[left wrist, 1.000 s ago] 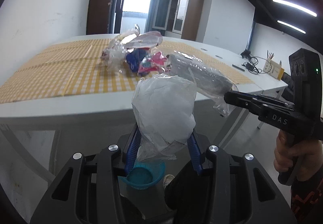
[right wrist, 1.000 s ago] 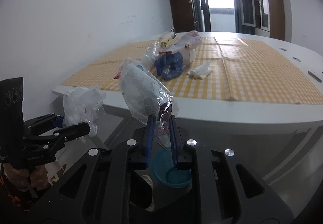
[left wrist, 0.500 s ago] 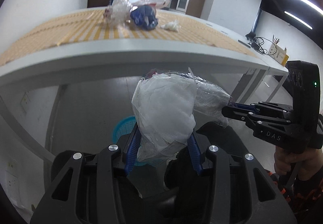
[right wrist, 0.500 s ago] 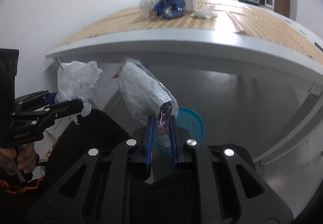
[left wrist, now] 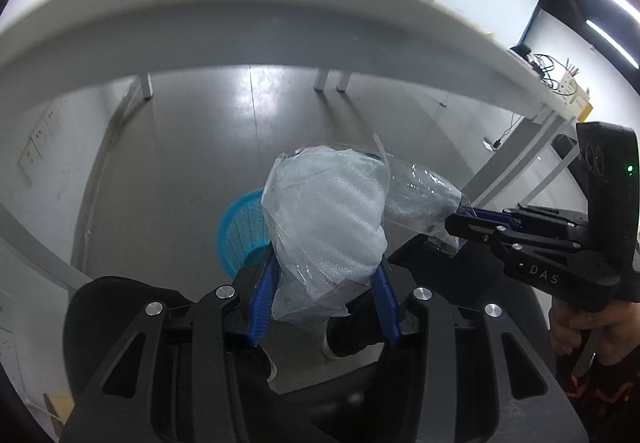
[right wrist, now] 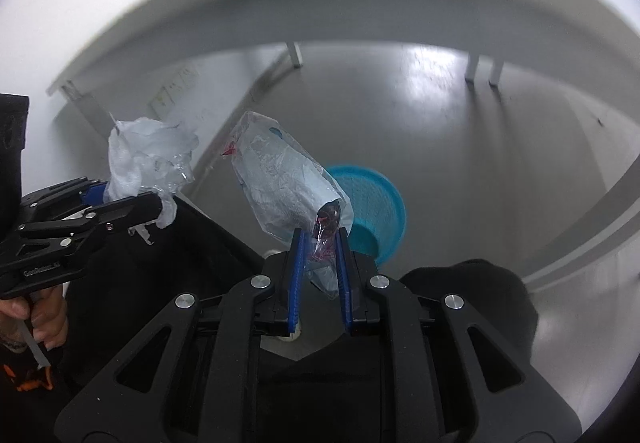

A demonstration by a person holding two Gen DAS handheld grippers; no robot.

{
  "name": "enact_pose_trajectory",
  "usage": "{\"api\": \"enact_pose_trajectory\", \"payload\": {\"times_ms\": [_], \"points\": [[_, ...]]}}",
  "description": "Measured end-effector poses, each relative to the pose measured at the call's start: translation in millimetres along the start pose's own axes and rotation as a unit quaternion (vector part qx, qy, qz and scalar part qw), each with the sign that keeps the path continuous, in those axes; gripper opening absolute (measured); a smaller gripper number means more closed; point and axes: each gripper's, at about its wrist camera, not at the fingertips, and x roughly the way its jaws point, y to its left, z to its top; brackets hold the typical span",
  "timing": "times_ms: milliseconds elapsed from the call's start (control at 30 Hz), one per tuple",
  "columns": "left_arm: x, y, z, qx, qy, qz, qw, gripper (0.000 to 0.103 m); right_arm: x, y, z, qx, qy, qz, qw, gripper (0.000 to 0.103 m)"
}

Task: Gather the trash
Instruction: 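Lift the clear bag with the left tool while the right tool carries its bag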

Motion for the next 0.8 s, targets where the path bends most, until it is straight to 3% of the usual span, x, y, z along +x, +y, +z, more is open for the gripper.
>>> {"api": "enact_pose_trajectory", "payload": {"times_ms": [300,467,600,800], "points": [[78,40,2,-0.057,0.058,-0.005,0.9967,0.042,75,-21,15,0.046,0.063,0.003,0.997,0.014],[111,52,1,-0.057,0.076,0.006,0.9954,0.041,111,-28,17,0.066,0.102,0.004,0.993,0.014],[132,61,7,-0.086,0.091,-0.010,0.9921,0.041,140,-32,21,0.070,0.118,-0.003,0.991,0.014],[180,75,20,-0.111,0.123,0.004,0.9861,0.041,195,-42,24,0.099,0.158,-0.014,0.982,0.014]]}}
